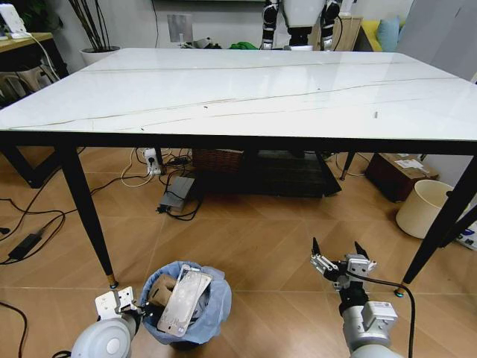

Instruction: Pick up the trash bin and place the trash from the table into it.

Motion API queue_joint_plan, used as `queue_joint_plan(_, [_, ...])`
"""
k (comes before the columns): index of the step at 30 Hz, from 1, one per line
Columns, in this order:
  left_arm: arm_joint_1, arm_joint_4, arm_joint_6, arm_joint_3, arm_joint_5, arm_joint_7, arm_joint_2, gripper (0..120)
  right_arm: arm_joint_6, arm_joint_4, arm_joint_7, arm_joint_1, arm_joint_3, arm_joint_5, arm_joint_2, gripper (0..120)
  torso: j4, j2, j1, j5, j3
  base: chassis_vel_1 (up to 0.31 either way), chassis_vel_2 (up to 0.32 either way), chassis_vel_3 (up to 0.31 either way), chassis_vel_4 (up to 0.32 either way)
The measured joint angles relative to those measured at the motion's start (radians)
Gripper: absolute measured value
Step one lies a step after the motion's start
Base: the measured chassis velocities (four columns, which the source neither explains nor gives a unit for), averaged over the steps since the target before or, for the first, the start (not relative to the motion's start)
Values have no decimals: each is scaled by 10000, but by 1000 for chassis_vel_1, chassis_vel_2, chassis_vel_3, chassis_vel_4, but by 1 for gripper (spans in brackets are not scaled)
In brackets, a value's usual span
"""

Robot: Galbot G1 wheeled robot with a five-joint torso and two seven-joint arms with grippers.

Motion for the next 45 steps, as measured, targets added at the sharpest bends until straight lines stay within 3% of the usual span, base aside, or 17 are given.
queue_joint_plan(7, [-10,48,12,11,74,-19,-22,1,5,0,-5,-14,17,0,-16,100,0,4,1,0,2,0,0,0,0])
queue_joint_plan(13, [20,10,7,33,292,-141,21,27,18,-52,-15,-16,-6,-1,2,100,0,6,1,1,4,0,0,0,0])
queue_joint_plan(22, [35,-161,-15,79,295,-336,79,55,23,-89,-20,10,-29,6,-7,100,0,7,2,1,5,0,0,0,0])
queue_joint_plan(33, [555,-1124,-50,6,894,-687,199,98,9,-100,-13,150,-13,246,-79,100,1,9,2,0,7,0,0,0,0])
queue_joint_plan(41, [609,-1730,-72,19,978,-841,231,100,0,-140,-9,176,-60,257,-70,100,0,10,2,0,7,0,0,0,0])
queue_joint_plan(45, [662,-2188,-577,39,2192,82,239,100,-18,-41,6,154,-1,297,18,100,-1,10,2,0,8,0,0,0,0])
